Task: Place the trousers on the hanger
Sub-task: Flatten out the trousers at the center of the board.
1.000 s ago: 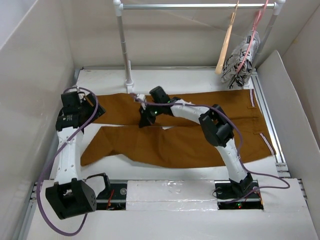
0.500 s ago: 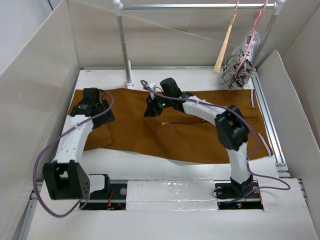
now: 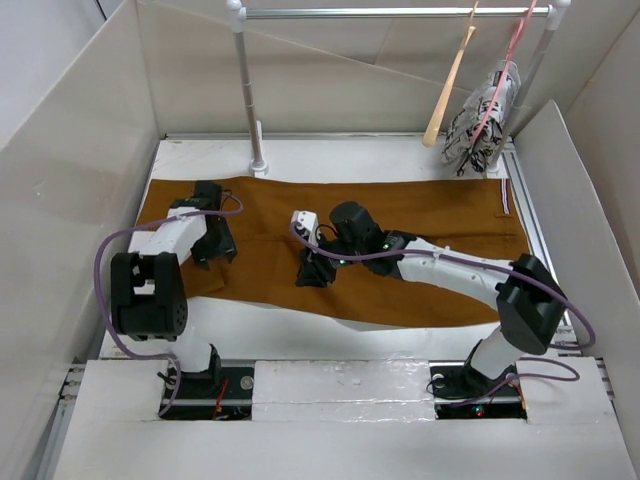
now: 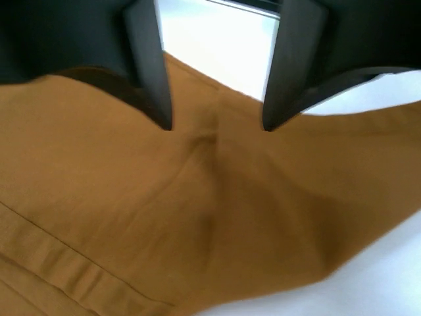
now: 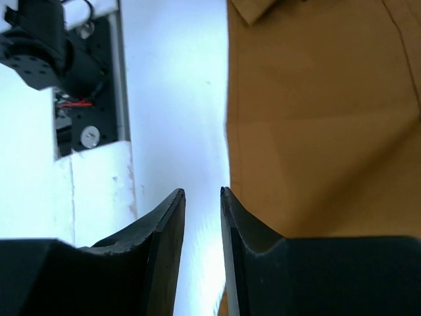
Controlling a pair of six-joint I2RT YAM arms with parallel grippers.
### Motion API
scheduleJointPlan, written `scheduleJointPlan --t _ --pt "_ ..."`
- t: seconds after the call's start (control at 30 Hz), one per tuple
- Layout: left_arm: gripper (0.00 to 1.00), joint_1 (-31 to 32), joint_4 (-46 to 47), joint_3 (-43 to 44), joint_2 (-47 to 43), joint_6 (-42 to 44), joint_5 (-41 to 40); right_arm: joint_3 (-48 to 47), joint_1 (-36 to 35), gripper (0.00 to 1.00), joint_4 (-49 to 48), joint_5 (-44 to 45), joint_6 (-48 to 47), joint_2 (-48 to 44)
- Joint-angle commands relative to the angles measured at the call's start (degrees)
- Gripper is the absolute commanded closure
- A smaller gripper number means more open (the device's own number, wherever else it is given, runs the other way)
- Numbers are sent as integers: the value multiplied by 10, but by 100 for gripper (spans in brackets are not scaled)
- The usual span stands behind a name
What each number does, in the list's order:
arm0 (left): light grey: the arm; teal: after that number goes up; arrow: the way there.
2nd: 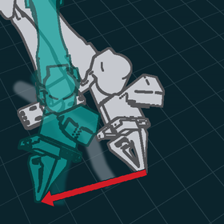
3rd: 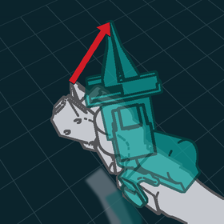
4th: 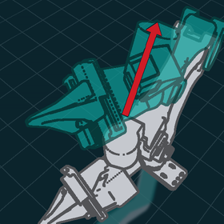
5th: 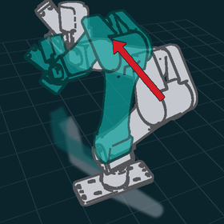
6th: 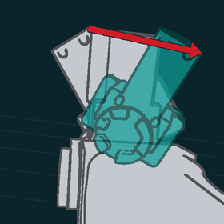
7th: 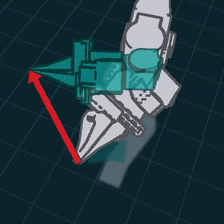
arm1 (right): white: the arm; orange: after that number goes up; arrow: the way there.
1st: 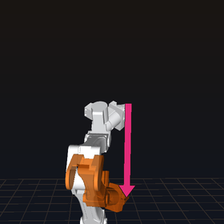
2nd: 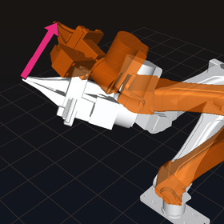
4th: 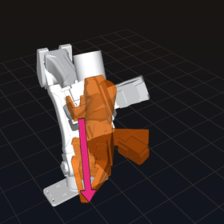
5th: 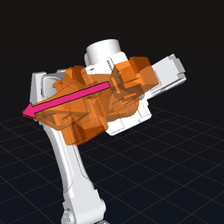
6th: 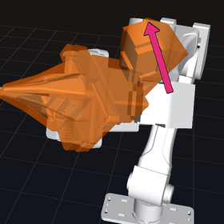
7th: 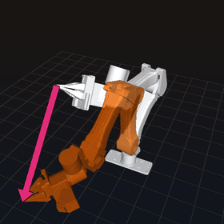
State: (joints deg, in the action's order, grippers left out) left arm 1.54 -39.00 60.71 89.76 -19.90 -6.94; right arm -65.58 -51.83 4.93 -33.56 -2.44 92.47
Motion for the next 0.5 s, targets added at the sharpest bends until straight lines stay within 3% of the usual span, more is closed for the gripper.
scheduleJointPlan --t 0.0,0.07,0.23,0.37,0.47 --pt "51 12 15 -2 18 -10 -6 -2 -5 66 7 37 -17 -41" --pt "56 12 19 -3 43 -14 -5 2 -5 66 10 39 -19 -66" --pt "99 12 20 -2 52 -14 -7 1 14 66 61 56 -34 -105" --pt "100 12 -4 10 26 -1 -32 20 58 66 89 56 -49 -143" --pt "100 -33 -6 27 -30 2 -35 30 90 66 108 49 -57 -171"
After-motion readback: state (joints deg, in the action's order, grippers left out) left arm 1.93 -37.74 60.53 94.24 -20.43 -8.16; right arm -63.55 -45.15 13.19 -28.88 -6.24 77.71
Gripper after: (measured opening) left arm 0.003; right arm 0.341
